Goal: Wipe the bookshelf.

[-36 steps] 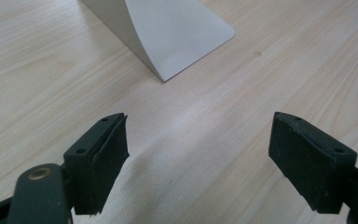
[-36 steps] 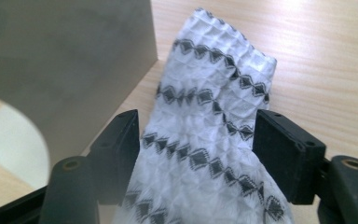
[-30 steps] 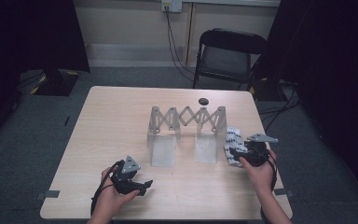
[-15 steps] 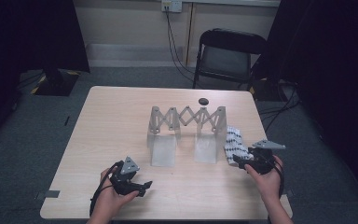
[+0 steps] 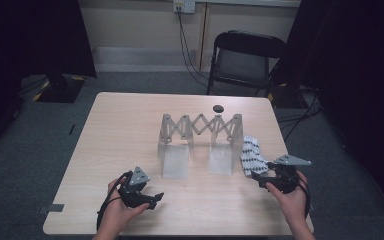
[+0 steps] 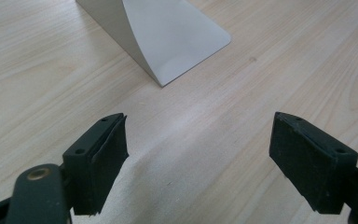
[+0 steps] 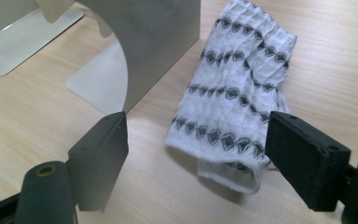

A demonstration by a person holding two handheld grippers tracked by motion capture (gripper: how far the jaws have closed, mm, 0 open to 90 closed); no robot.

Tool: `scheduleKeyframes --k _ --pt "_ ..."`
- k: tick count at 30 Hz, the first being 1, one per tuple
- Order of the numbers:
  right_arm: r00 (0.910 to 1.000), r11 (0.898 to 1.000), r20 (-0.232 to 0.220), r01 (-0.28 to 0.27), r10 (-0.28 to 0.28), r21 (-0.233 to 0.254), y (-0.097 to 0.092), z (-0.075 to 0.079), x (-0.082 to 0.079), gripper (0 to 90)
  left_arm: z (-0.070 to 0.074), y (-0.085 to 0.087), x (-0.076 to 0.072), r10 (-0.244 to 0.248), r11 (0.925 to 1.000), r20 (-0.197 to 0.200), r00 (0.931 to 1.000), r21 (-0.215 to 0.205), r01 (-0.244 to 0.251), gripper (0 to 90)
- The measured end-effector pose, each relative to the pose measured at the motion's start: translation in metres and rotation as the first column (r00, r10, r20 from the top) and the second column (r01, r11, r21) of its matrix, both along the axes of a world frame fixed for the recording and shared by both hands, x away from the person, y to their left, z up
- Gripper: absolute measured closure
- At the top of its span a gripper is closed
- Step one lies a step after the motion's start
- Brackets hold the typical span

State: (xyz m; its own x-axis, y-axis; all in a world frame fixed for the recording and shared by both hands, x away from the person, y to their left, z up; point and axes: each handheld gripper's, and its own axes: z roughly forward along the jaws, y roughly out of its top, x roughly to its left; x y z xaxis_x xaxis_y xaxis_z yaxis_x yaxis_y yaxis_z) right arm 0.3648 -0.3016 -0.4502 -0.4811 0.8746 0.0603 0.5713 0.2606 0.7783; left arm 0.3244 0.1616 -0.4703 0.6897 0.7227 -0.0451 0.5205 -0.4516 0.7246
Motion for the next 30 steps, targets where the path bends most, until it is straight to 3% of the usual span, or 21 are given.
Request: scheduleKeyframes --k 7,30 --pt "0.9996 0.999 -0.014 -0.027 0.026 -0.022 -0.003 -0.003 -0.01 19.9 0.0 0.001 0.0 0.004 1.0 -0.002 1.0 -0.002 -0.004 19.1" --pt "0.9941 0.995 -0.051 -0.097 0.096 -0.029 -0.008 -0.019 -0.032 19.3 -0.001 0.001 0.0 0.013 0.9999 -0.003 0.9999 -0.009 -0.013 19.1"
